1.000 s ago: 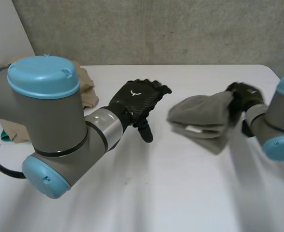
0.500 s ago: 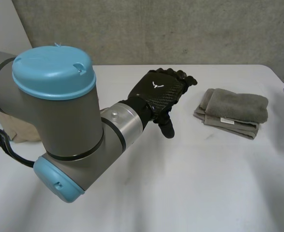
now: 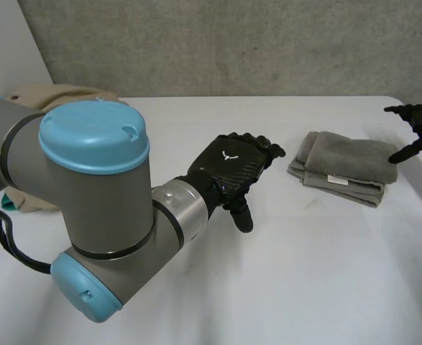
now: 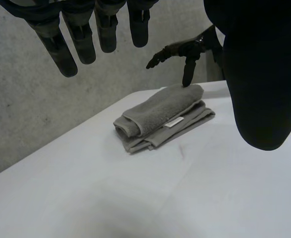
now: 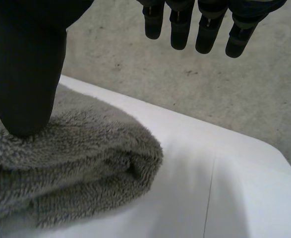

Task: Fold the laundry.

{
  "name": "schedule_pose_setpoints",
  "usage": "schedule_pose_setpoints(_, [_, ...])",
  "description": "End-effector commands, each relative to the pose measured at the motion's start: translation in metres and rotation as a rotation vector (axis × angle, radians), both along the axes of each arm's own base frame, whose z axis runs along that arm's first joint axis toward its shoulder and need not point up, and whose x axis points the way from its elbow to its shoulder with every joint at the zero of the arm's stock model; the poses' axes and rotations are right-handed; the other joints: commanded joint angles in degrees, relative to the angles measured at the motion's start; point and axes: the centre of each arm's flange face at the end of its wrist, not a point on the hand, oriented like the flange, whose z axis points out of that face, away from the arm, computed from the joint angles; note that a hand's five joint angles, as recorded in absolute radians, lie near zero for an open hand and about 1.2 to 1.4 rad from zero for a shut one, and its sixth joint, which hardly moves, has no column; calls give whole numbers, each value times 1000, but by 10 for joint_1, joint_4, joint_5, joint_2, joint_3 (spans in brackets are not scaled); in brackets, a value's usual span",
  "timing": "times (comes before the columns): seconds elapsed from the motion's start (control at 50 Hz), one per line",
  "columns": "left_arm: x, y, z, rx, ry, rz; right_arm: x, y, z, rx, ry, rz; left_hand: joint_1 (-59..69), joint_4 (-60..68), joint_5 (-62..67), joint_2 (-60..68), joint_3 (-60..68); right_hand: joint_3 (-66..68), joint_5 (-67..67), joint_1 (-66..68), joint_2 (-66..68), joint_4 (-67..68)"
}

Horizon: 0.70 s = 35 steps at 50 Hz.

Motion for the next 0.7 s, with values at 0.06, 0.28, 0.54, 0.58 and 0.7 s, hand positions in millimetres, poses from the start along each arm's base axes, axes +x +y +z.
schedule_pose_setpoints(0.06, [2,0,-6,14,-15,3,1,2,-17,28,14,40,2,-4,-17,-6,-9,9,5,0,7,14])
schedule_pose_setpoints(0.28, [3,1,-9,19,-22,3,10,10,-46,108,41,69,2,-4,-17,-6,-9,83,79,74,80,88])
schedule_pose_setpoints(0.54, [2,2,-7,15,-20,-2,2,-2,-30,70,91,-59,4,-3,-15,-4,-7,676,672,667,674,681])
schedule_pose_setpoints(0.58, [3,2,-6,14,-17,0,-8,-10,-20,40,100,-161,4,-3,-15,-4,-7,676,672,667,674,681])
schedule_pose_setpoints(0.7, [3,3,-6,17,-18,0,-30,-29,-11,-45,8,-407,4,-3,-15,-4,-7,676,672,667,674,681])
